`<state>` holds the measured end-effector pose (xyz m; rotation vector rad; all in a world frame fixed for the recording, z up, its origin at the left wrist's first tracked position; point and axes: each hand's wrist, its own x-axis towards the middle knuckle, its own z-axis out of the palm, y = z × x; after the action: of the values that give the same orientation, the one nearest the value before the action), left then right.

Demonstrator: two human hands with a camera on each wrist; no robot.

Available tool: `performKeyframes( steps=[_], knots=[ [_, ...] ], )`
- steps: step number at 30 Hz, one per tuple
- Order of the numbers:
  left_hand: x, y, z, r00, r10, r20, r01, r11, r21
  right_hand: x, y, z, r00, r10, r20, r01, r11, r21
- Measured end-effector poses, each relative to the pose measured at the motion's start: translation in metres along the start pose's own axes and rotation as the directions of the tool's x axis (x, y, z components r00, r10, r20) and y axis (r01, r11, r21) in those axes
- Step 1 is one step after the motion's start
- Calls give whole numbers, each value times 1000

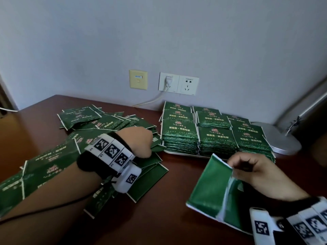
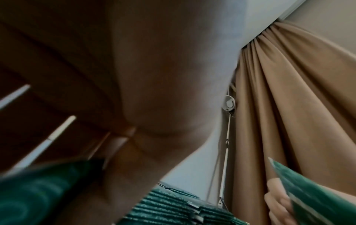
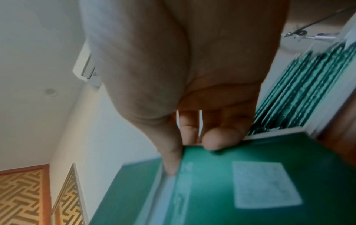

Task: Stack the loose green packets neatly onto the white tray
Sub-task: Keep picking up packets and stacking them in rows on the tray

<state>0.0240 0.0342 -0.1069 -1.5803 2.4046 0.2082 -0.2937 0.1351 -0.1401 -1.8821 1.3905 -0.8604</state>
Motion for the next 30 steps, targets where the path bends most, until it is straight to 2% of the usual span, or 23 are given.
performKeyframes(
  steps=[3,5,7,10,12,14,15,17,19,21,22,24,26,30],
  knots=[
    [-1,-4,-4,997,42,-71,-46,997,-63,5,6,4,993,45,-106,-33,994,108],
    [-4,-3,-10,990,99,-99,-114,980,-161,8,8,7,986,147,-74,-129,971,200],
    [-9,-1,-16,981,135,-140,-169,946,-277,8,9,12,975,224,9,-221,957,190],
    [-15,2,-20,965,206,-164,-261,823,-504,6,12,15,956,260,136,-266,964,23],
    [-18,5,-20,964,233,-126,-258,713,-652,5,10,15,951,245,191,-235,969,-78],
    [-19,7,-19,959,280,-51,-223,628,-745,5,11,14,947,240,211,-237,971,-42],
    [-18,7,-17,952,305,-7,-207,631,-747,5,12,14,943,261,206,-265,964,-13],
    [-14,6,-14,943,314,114,-164,732,-661,7,16,15,939,290,184,-298,955,13],
    [-10,7,-8,932,267,244,-107,848,-520,6,18,17,931,315,183,-325,945,29],
    [-8,10,-2,952,179,248,-108,955,-275,5,17,20,923,328,201,-341,940,29],
    [-9,14,0,961,155,228,-117,978,-172,5,16,22,920,330,212,-337,941,-4],
    [-10,23,5,958,182,223,-166,982,-90,6,15,25,918,320,234,-309,947,-84],
    [-8,35,11,933,261,250,-250,965,-72,6,15,29,919,310,246,-286,950,-129],
    [-5,51,19,876,315,365,-336,942,-7,6,12,36,920,273,281,-260,962,-84]
  ],
)
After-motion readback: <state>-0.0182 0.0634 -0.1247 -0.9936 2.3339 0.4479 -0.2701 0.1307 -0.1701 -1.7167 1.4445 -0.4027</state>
